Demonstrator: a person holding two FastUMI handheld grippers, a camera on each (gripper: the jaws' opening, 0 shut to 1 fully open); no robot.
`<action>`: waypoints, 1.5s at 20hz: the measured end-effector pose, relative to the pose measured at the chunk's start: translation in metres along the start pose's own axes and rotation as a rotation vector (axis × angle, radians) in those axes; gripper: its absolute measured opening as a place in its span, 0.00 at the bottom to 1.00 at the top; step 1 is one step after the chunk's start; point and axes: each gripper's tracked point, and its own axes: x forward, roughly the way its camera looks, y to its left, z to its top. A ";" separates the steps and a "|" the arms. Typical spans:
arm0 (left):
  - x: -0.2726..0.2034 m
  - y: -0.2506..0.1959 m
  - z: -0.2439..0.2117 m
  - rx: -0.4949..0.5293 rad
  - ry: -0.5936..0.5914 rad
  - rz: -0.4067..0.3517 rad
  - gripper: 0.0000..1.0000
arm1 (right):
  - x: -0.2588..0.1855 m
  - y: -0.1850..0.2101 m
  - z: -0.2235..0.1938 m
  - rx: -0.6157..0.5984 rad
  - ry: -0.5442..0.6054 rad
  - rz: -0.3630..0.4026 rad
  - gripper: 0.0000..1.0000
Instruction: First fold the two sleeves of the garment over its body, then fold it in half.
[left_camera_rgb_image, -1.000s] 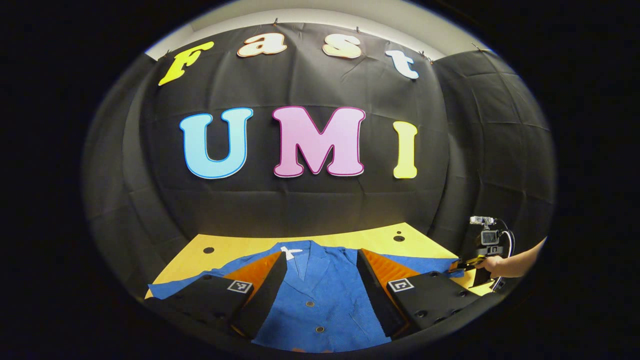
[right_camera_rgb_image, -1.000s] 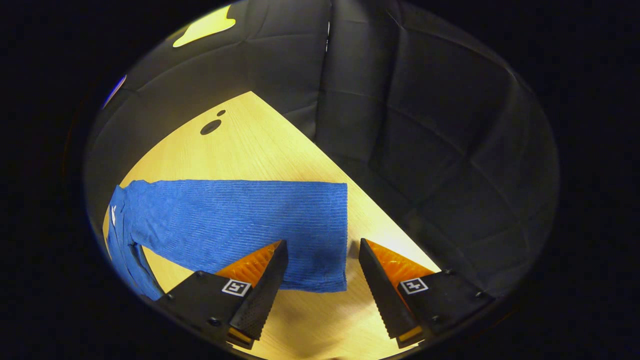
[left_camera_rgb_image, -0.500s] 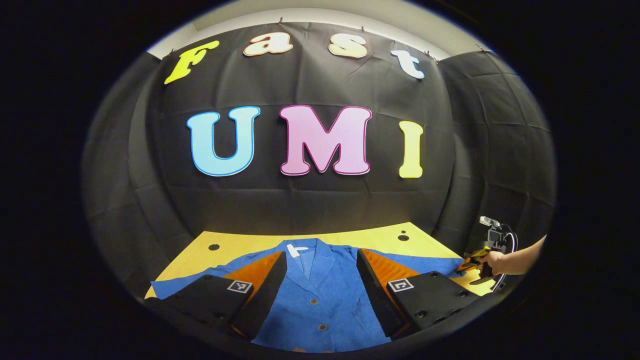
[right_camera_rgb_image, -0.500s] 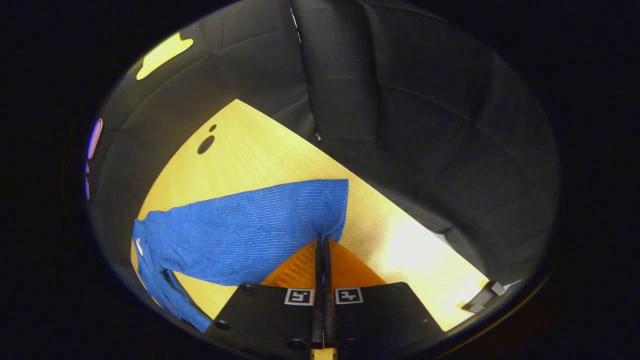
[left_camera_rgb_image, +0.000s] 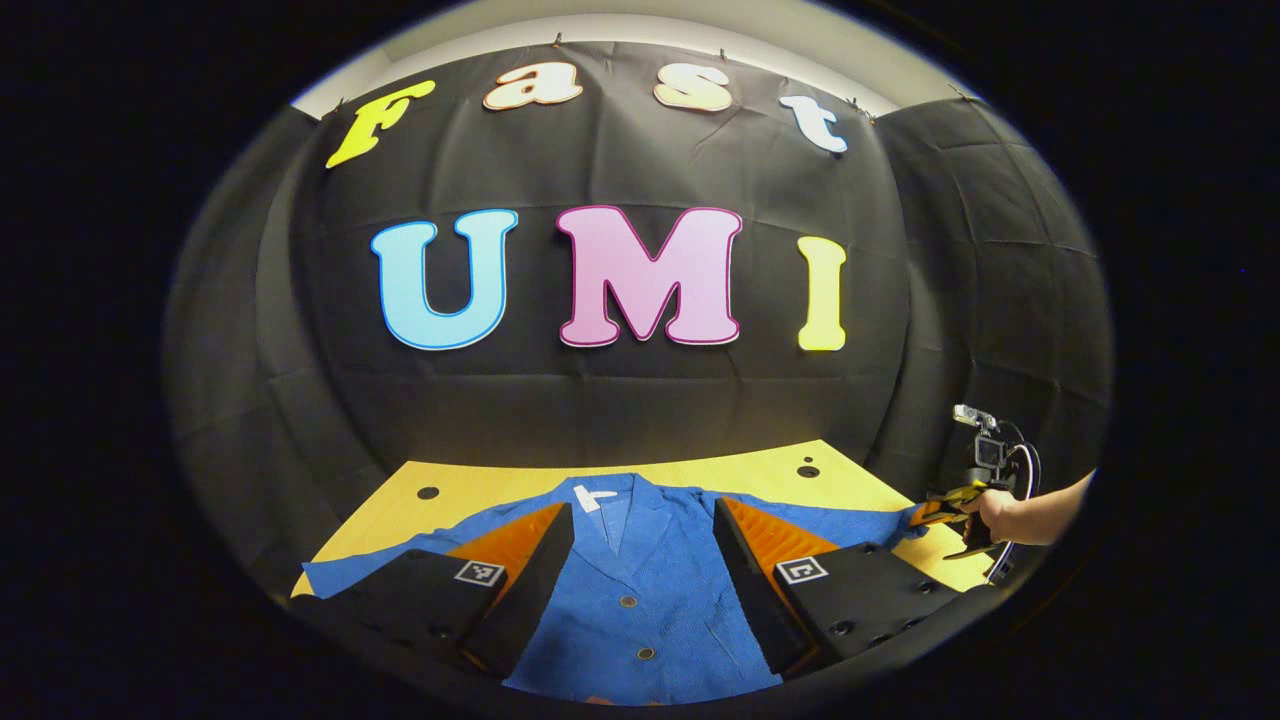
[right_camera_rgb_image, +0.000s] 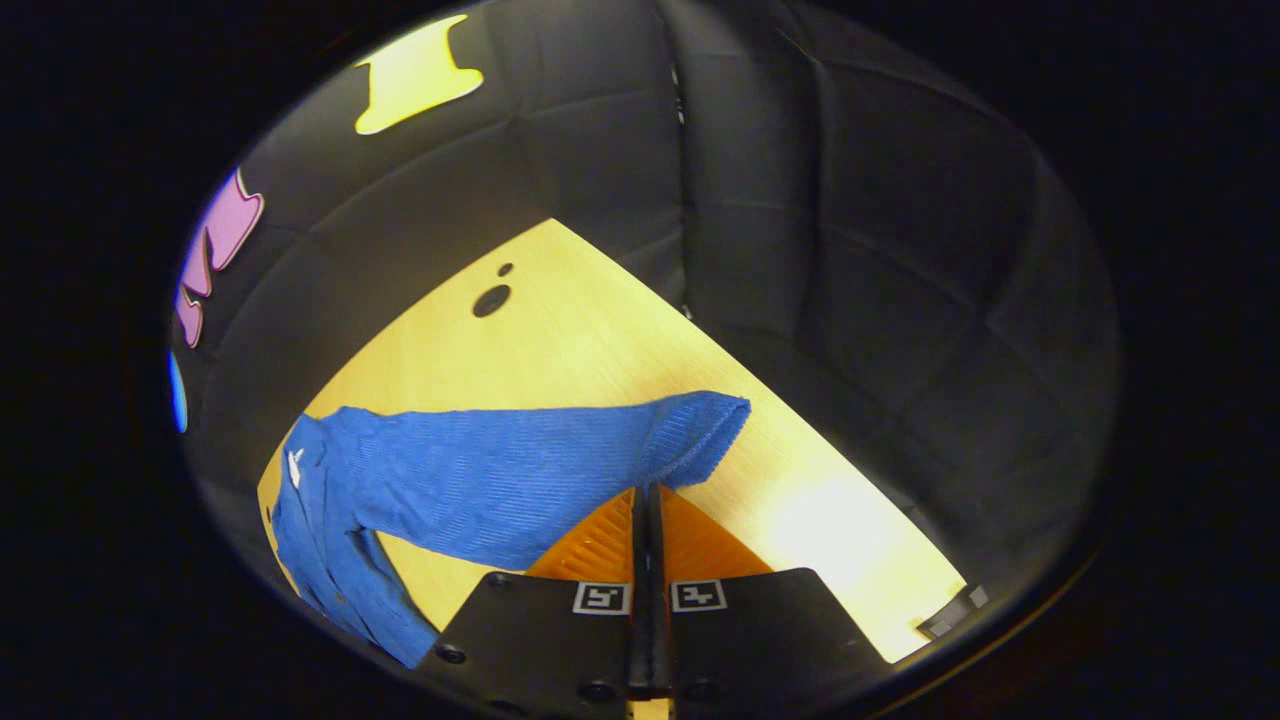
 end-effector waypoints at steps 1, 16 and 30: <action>-0.001 0.002 0.000 -0.003 0.000 0.004 0.81 | -0.007 0.015 0.004 -0.014 -0.010 0.028 0.01; -0.047 0.099 -0.016 -0.052 0.012 0.242 0.81 | -0.084 0.326 -0.020 -0.286 -0.033 0.469 0.00; -0.040 0.240 -0.089 -0.198 0.040 0.440 0.81 | -0.110 0.585 -0.260 -0.611 0.131 0.767 0.00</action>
